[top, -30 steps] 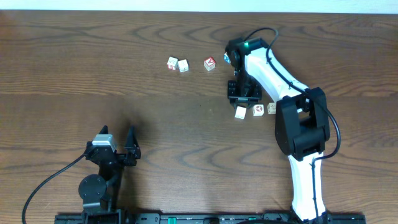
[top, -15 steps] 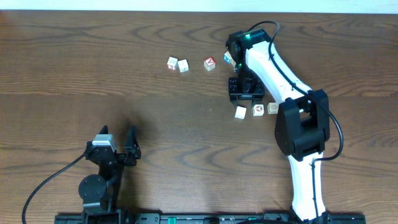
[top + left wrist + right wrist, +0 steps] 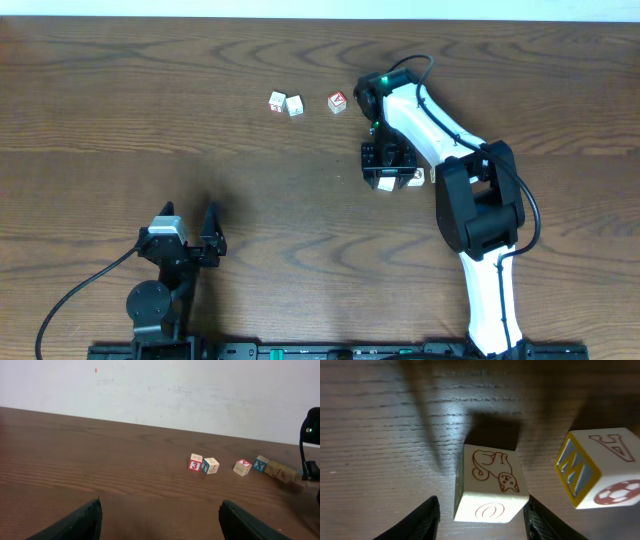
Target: Lift 3 blocks
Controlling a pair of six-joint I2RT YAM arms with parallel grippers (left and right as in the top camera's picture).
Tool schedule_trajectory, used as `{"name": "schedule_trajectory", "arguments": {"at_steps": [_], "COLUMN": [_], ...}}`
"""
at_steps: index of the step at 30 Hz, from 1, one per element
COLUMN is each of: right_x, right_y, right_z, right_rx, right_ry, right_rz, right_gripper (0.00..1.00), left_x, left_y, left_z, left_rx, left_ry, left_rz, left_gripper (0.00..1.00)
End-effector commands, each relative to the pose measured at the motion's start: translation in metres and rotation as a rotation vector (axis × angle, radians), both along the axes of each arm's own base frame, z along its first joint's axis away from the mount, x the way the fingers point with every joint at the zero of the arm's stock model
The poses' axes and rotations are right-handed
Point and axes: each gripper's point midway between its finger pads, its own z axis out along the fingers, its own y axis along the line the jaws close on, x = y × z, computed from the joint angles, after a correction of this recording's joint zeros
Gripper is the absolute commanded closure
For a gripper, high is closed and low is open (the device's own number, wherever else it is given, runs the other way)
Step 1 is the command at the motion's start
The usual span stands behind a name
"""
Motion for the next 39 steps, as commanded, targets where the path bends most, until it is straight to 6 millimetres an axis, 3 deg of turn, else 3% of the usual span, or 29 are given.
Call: {"name": "schedule_trajectory", "arguments": {"at_steps": [1, 6, 13, 17, 23, 30, 39], "right_x": [-0.003, 0.001, 0.007, 0.011, 0.015, 0.023, 0.029], "right_y": [-0.002, 0.001, 0.004, 0.006, 0.016, 0.029, 0.05], "right_z": [-0.008, -0.01, -0.012, -0.013, -0.014, -0.016, -0.017], "right_rx": [-0.017, -0.006, 0.006, 0.015, 0.069, 0.116, 0.164], "right_ry": [0.013, -0.003, -0.03, -0.049, -0.057, -0.084, -0.129], "right_rz": [-0.014, -0.014, -0.015, -0.015, -0.028, -0.101, -0.079], "right_gripper": [0.48, 0.51, 0.62, 0.62, 0.63, 0.72, 0.67], "left_x": [-0.001, -0.001, -0.001, -0.001, -0.001, -0.001, -0.001], "left_y": [-0.003, -0.003, -0.003, -0.003, -0.003, -0.003, -0.003], "left_z": [-0.016, -0.016, -0.016, -0.016, -0.016, -0.016, -0.016], "left_rx": [-0.012, -0.012, -0.012, -0.012, -0.012, -0.012, -0.012], "left_ry": [0.049, 0.049, 0.049, 0.049, 0.049, 0.049, 0.049], "left_rz": [-0.018, -0.018, -0.018, -0.018, -0.018, -0.018, -0.018], "left_gripper": [0.25, 0.25, 0.25, 0.25, 0.25, 0.25, 0.25]}}
